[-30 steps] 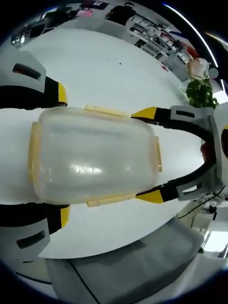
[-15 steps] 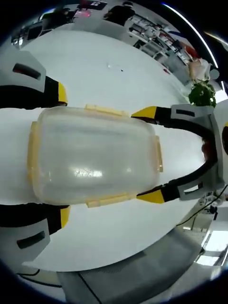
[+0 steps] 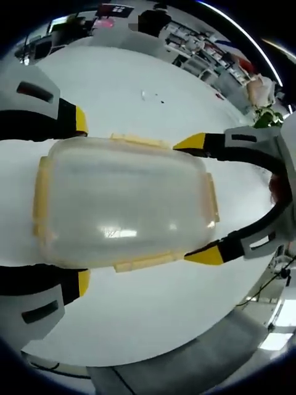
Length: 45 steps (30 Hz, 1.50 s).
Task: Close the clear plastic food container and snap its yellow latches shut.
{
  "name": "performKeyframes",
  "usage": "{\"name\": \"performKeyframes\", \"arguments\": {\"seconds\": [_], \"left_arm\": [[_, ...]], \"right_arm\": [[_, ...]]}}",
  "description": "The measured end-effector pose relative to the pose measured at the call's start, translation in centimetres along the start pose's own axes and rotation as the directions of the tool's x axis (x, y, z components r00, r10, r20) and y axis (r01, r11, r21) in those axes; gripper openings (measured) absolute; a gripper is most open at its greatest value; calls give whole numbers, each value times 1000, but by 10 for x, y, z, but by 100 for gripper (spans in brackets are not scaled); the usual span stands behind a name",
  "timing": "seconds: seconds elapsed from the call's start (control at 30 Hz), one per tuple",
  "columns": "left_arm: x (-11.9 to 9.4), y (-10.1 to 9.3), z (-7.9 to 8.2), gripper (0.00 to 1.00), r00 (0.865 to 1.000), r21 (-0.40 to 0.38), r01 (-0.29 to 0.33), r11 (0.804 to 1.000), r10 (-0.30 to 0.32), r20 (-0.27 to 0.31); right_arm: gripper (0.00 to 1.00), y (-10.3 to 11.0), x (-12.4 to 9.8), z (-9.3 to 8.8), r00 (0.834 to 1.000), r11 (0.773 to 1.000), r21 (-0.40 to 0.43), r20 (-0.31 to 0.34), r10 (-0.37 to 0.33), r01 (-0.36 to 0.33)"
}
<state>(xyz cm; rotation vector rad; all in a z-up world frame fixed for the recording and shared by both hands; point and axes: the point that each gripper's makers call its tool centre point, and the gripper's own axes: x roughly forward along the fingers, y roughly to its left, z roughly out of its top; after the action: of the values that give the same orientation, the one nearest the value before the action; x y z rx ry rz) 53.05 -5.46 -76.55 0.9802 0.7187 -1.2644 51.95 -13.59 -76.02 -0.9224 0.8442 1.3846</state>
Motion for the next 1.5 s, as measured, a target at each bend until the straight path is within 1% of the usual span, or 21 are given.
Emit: {"name": "performKeyframes", "arguments": {"seconds": [0.2, 0.37, 0.4, 0.43, 0.47, 0.5, 0.53, 0.57, 0.6, 0.63, 0.67, 0.73, 0.83, 0.9, 1.03, 1.33, 1.5], "left_arm": [[0, 0, 0, 80, 1000, 5, 7, 1000, -7, -16], [-1, 1, -2, 80, 1000, 24, -3, 1000, 4, -31], [-2, 3, -2, 80, 999, 29, -10, 1000, 11, -39], [-2, 3, -2, 80, 999, 27, -13, 1000, 14, -40], [-2, 3, -2, 80, 999, 25, -14, 1000, 15, -40], [-3, 3, -2, 80, 999, 28, -16, 999, 17, -38], [-5, 3, 2, 82, 1000, 18, -21, 1000, 22, -18], [-5, 1, 4, 88, 1000, -19, -16, 1000, 16, -4], [-6, 0, 6, 99, 1000, -46, -9, 999, 9, 3], [-6, -1, 8, 99, 1000, -63, -3, 998, 4, 13], [-8, -3, 9, 99, 1000, -57, 15, 998, -14, 16], [-10, -1, 6, 99, 1000, -30, -9, 999, 9, -7], [-15, -6, 9, 99, 1000, -40, -11, 999, 11, -2], [-19, -6, 11, 99, 1000, -28, -23, 999, 23, -1], [-27, -11, 15, 99, 1000, -26, -28, 999, 28, -4], [-45, -24, 16, 99, 999, -32, -49, 998, 48, -11], [-56, -37, 20, 99, 998, -43, -58, 997, 58, -1]], "right_arm": [[78, 0, 0, 0, 1000, 1000, -4, -15, 2, -2], [79, 0, 0, 0, 1000, 1000, 5, -19, -6, 6], [80, -1, 1, -1, 1000, 1000, 2, -26, -15, 15], [81, -2, 1, -2, 999, 999, -22, -39, -30, 29], [84, -1, 2, -2, 999, 999, -26, -43, -31, 29], [93, 0, 3, -2, 999, 999, -16, -41, -32, 31], [99, 2, 3, -1, 999, 1000, 10, -32, -28, 28], [99, 7, 3, 3, 1000, 999, 39, -17, -4, 5], [99, 4, 2, 1, 999, 998, 55, -27, -27, 28], [99, 2, 0, 2, 999, 999, 29, -26, -41, 42], [99, 1, -2, 3, 998, 999, 20, -27, -48, 49], [99, 4, -5, 8, 999, 999, 38, -5, -38, 39], [99, 7, -9, 12, 999, 998, 22, -2, -55, 55], [99, 10, -13, 15, 998, 998, 16, 10, -63, 63], [99, 14, -19, 16, 997, 997, 18, 15, -79, 78], [99, 33, -38, 17, 994, 995, 22, 28, -103, 102], [99, 46, -50, 17, 992, 992, 22, 44, -121, 121]]}}
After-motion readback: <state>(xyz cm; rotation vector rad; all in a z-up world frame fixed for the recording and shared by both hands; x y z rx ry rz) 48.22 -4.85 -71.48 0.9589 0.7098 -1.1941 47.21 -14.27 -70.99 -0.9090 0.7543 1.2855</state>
